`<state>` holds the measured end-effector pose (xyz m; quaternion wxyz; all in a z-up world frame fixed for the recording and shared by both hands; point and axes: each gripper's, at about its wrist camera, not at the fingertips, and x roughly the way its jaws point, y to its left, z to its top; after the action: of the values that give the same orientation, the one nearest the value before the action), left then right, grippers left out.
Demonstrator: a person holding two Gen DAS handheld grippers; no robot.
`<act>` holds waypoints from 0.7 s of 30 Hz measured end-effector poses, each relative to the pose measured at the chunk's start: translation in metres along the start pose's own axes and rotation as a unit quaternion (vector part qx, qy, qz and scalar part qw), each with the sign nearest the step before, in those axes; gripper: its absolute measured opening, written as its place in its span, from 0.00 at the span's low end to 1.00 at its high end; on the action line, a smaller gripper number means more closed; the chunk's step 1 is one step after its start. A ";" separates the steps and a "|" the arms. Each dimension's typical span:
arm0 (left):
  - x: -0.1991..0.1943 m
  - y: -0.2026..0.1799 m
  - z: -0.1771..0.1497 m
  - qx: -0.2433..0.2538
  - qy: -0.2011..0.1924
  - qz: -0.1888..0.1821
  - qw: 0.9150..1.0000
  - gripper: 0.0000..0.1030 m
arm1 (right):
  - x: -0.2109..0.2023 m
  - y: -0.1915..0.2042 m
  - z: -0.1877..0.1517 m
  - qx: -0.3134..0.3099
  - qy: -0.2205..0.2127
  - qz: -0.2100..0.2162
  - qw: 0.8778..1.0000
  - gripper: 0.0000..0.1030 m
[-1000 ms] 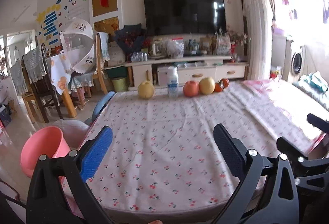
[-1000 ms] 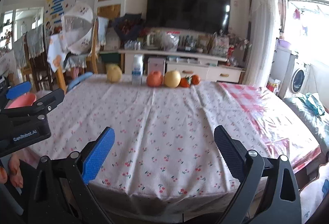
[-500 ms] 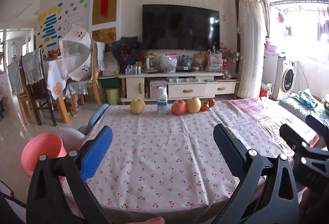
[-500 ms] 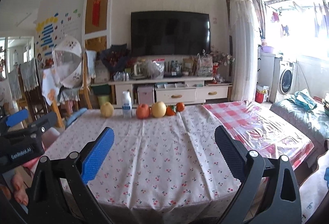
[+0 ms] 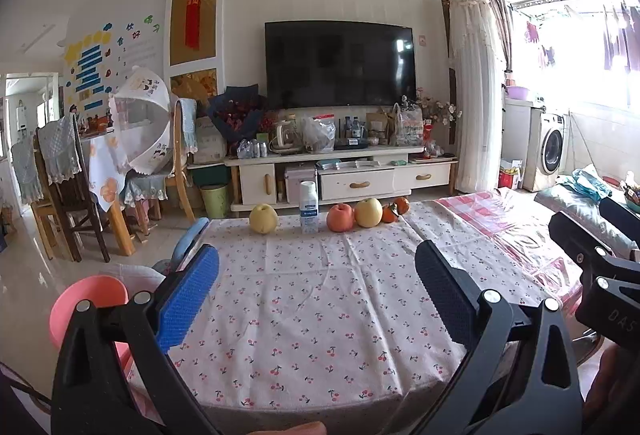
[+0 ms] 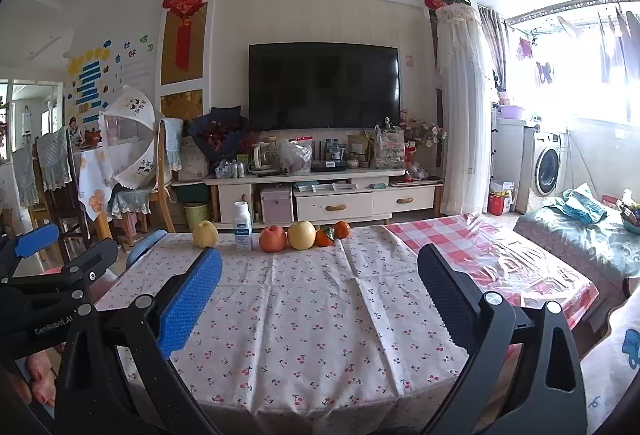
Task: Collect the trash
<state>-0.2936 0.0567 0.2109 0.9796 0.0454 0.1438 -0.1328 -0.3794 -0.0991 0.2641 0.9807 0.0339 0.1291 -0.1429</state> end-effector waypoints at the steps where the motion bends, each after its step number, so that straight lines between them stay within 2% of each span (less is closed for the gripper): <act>1: -0.001 0.000 0.000 -0.001 0.000 0.001 1.000 0.96 | 0.000 0.001 0.000 -0.002 0.002 -0.002 1.000 0.94; 21: 0.005 -0.005 0.001 0.010 -0.003 0.013 1.000 0.96 | 0.016 0.004 -0.013 -0.011 0.017 -0.001 1.000 0.94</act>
<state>-0.2902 0.0501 0.2103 0.9811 0.0572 0.1390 -0.1216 -0.3672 -0.0984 0.2473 0.9785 0.0253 0.1477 -0.1420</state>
